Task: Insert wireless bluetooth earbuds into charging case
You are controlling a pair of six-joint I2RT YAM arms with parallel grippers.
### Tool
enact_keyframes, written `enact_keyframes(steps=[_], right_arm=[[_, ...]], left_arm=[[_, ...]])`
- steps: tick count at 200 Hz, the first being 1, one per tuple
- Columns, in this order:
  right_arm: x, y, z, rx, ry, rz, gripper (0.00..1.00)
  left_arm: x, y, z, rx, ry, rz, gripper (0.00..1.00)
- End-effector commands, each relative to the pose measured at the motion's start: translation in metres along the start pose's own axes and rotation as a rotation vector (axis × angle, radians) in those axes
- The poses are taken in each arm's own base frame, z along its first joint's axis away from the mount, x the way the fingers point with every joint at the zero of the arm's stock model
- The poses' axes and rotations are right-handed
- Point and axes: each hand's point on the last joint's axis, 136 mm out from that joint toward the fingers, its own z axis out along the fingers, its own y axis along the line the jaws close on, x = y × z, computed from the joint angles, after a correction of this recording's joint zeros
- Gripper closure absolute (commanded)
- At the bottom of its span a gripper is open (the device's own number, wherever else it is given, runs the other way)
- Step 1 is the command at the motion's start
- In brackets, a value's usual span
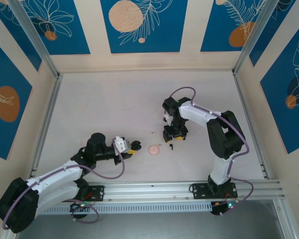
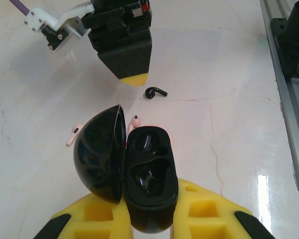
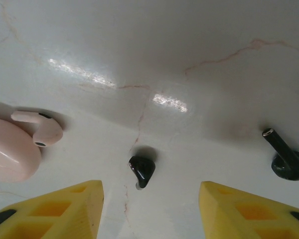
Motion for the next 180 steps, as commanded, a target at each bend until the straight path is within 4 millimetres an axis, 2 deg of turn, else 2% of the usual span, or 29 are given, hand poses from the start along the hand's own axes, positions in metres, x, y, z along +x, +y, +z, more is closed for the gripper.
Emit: enact_keyframes(steps=[1, 54, 98, 180], right_arm=[[0.004, 0.004, 0.0, -0.005, 0.036, -0.026, 0.47], [0.007, 0.009, 0.01, -0.019, 0.076, -0.034, 0.47], [0.01, 0.017, 0.017, -0.023, 0.089, -0.039, 0.53], [0.01, 0.009, 0.027, 0.032, 0.11, -0.029, 0.63]], left_arm=[[-0.018, 0.004, -0.002, -0.009, -0.034, 0.048, 0.89], [-0.019, 0.004, -0.003, -0.012, -0.033, 0.045, 0.89], [-0.019, 0.004, -0.003, -0.012, -0.034, 0.047, 0.89], [-0.018, 0.004, -0.003, -0.012, -0.029, 0.045, 0.89]])
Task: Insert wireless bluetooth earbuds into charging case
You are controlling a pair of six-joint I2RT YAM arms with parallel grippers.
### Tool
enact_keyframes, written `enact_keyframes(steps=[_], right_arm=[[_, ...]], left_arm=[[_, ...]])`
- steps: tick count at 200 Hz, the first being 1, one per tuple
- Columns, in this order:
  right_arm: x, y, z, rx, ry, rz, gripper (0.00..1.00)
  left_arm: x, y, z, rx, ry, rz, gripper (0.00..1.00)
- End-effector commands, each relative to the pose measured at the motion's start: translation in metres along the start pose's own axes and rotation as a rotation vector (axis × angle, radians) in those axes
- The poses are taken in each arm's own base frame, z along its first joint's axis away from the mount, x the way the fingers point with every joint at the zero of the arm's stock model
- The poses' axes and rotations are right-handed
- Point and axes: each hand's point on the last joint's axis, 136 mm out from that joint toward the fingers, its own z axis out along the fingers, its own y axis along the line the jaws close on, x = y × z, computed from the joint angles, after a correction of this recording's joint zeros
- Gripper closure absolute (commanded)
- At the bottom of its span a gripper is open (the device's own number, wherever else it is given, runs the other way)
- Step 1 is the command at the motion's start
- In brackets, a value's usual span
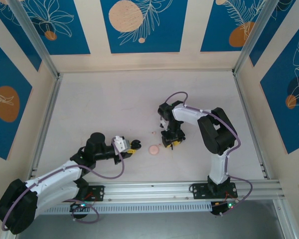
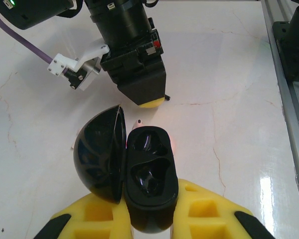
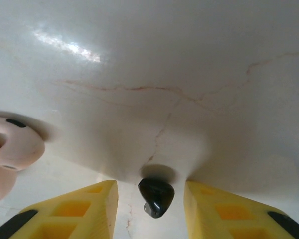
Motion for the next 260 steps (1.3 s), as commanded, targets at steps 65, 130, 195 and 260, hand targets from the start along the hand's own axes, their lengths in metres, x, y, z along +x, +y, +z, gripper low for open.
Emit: enact_keyframes(steps=[65, 130, 195, 260], right_arm=[[0.0, -0.001, 0.006, 0.018, 0.01, 0.014, 0.71], [-0.001, -0.004, 0.01, 0.032, -0.009, 0.017, 0.8], [-0.015, 0.001, -0.027, 0.01, -0.276, -0.022, 0.82], [-0.029, 0.032, -0.087, -0.122, -0.721, -0.222, 0.82]], left_arm=[[-0.013, 0.003, -0.001, -0.004, -0.022, 0.037, 0.89], [-0.012, 0.003, 0.0, -0.002, -0.018, 0.034, 0.89], [-0.013, 0.004, 0.006, 0.01, -0.024, 0.009, 0.89], [-0.013, 0.01, 0.03, 0.041, -0.041, -0.025, 0.9]])
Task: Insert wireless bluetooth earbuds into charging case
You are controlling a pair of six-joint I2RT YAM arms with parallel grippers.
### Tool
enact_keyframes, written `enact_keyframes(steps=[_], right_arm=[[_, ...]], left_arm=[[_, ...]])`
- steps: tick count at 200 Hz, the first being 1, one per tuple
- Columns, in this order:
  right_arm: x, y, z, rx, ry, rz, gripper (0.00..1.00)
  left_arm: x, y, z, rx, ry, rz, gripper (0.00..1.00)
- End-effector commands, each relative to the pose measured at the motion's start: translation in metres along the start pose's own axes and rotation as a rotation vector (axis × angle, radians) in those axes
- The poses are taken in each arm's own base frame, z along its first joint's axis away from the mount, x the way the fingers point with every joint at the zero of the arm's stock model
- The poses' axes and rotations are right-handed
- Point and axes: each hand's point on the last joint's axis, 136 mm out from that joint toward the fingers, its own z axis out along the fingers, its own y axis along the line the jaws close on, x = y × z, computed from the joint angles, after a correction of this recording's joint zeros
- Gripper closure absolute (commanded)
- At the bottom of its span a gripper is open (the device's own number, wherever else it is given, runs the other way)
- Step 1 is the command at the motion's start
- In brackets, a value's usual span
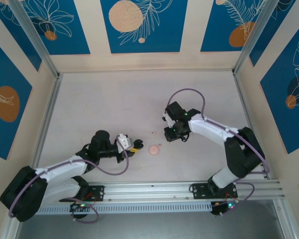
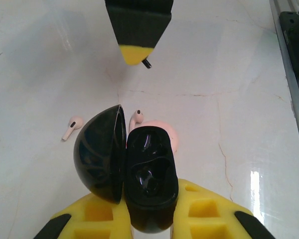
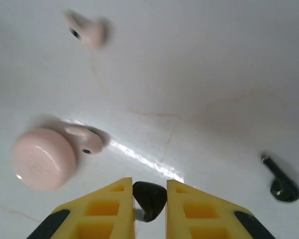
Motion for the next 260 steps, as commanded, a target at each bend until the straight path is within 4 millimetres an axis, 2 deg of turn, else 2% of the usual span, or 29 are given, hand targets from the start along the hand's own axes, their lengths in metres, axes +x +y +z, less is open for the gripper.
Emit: enact_keyframes(steps=[1, 48, 95, 168, 191, 260], right_arm=[[-0.029, 0.022, -0.017, -0.095, -0.214, -0.11, 0.82], [-0.045, 0.058, -0.065, -0.241, -0.53, -0.327, 0.82], [-0.042, 0.091, -0.097, -0.376, -0.698, -0.506, 0.82], [-0.037, 0.135, -0.096, -0.449, -0.709, -0.728, 0.82], [-0.036, 0.14, -0.091, -0.442, -0.694, -0.771, 0.82], [-0.041, 0.14, -0.078, -0.394, -0.681, -0.799, 0.83]], left_arm=[[-0.028, 0.003, 0.008, 0.019, -0.088, 0.028, 0.9], [-0.032, 0.005, 0.022, 0.049, -0.104, 0.014, 0.9], [-0.037, 0.006, 0.03, 0.075, -0.124, -0.019, 0.9], [-0.046, 0.006, 0.036, 0.108, -0.156, -0.065, 0.9], [-0.049, 0.006, 0.036, 0.111, -0.163, -0.068, 0.9], [-0.052, 0.006, 0.035, 0.119, -0.172, -0.07, 0.9]])
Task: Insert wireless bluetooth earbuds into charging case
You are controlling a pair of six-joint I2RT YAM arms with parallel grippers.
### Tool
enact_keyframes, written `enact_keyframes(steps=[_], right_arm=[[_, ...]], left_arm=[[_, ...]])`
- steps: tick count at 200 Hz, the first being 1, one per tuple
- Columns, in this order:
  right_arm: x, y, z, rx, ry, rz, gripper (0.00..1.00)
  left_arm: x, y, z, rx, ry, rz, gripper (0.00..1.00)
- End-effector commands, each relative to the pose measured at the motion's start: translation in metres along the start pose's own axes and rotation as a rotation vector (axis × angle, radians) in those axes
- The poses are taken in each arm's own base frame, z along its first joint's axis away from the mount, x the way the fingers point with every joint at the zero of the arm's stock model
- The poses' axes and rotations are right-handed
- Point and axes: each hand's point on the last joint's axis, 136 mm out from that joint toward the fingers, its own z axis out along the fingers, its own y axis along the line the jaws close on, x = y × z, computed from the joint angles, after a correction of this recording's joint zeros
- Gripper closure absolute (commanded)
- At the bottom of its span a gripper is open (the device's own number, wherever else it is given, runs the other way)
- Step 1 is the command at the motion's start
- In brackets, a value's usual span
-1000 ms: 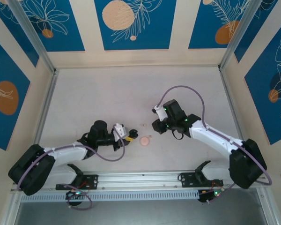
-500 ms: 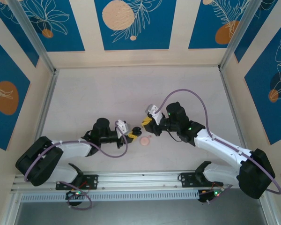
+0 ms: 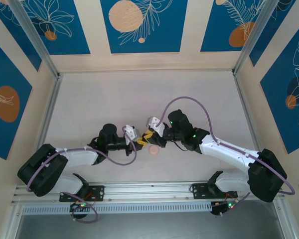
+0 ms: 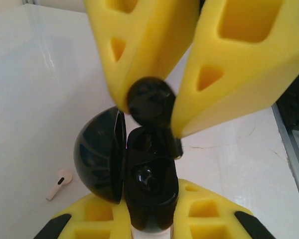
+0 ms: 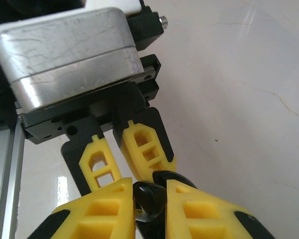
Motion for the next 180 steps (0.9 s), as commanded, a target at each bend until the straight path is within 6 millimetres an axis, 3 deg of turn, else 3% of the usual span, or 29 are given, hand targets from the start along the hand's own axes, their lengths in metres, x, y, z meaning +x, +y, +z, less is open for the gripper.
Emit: enact_keyframes(steps=[1, 81, 180], right_arm=[[-0.011, -0.004, 0.002, 0.017, -0.019, -0.054, 0.83], [0.0, -0.013, 0.01, 0.058, 0.045, -0.091, 0.83], [0.017, -0.008, 0.007, 0.055, 0.146, -0.173, 0.82]], left_arm=[[-0.017, -0.006, 0.003, 0.041, -0.047, 0.023, 0.9], [-0.027, -0.007, 0.0, 0.041, -0.067, 0.038, 0.9], [-0.033, -0.005, 0.0, 0.033, -0.07, 0.053, 0.9]])
